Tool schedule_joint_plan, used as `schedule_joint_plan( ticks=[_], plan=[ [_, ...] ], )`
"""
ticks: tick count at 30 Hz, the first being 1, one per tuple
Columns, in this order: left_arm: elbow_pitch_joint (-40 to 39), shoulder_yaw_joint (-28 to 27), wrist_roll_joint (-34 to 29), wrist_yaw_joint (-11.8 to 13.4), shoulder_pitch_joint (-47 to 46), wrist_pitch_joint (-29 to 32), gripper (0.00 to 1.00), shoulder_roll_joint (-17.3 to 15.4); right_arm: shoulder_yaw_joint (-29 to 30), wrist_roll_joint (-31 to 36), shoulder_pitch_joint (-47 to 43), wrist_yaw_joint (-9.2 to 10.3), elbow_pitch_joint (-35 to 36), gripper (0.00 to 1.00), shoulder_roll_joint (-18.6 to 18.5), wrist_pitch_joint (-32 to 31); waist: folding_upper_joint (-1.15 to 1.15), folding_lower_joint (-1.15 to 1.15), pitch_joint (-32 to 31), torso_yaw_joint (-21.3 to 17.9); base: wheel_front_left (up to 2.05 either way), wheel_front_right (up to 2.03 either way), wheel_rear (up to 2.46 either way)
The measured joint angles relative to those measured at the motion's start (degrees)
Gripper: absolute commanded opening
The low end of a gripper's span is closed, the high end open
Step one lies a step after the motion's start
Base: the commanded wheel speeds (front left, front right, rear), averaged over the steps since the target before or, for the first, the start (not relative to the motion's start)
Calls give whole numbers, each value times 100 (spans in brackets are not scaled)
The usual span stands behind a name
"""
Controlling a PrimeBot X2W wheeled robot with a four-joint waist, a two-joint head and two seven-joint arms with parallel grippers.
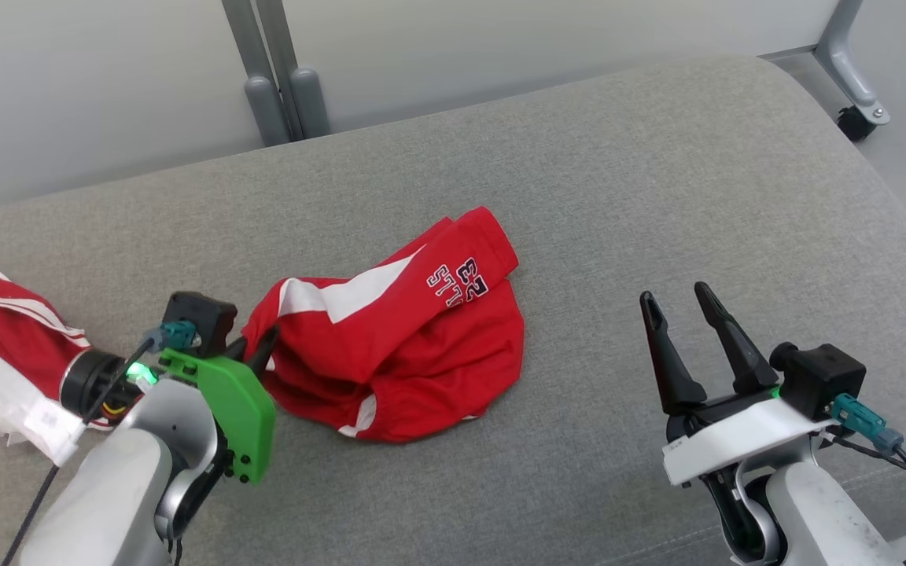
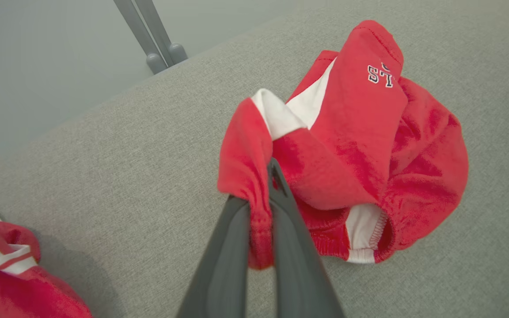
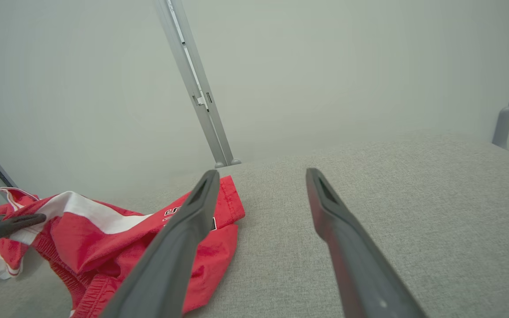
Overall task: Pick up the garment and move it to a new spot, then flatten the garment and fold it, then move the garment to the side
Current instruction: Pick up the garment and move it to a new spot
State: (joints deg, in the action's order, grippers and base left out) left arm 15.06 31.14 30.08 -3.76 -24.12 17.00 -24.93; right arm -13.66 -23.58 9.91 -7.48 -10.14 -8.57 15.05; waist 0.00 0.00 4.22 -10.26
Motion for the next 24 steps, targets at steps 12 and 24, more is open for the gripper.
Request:
schedule_joint_plan(
  ticks=[12, 24],
  plan=[
    [1104, 3, -111, 38, 175, -1429, 100, 465, -79, -8, -99, 0, -120, 100, -146, 0, 0, 0, -215, 374, 0, 0, 0],
    [-151, -1046, 93, 1289, 1172, -2925, 100, 392, 291, 57, -216, 0, 49, 100, -242, 0, 0, 0, -489, 679, 0, 0, 0]
  ],
)
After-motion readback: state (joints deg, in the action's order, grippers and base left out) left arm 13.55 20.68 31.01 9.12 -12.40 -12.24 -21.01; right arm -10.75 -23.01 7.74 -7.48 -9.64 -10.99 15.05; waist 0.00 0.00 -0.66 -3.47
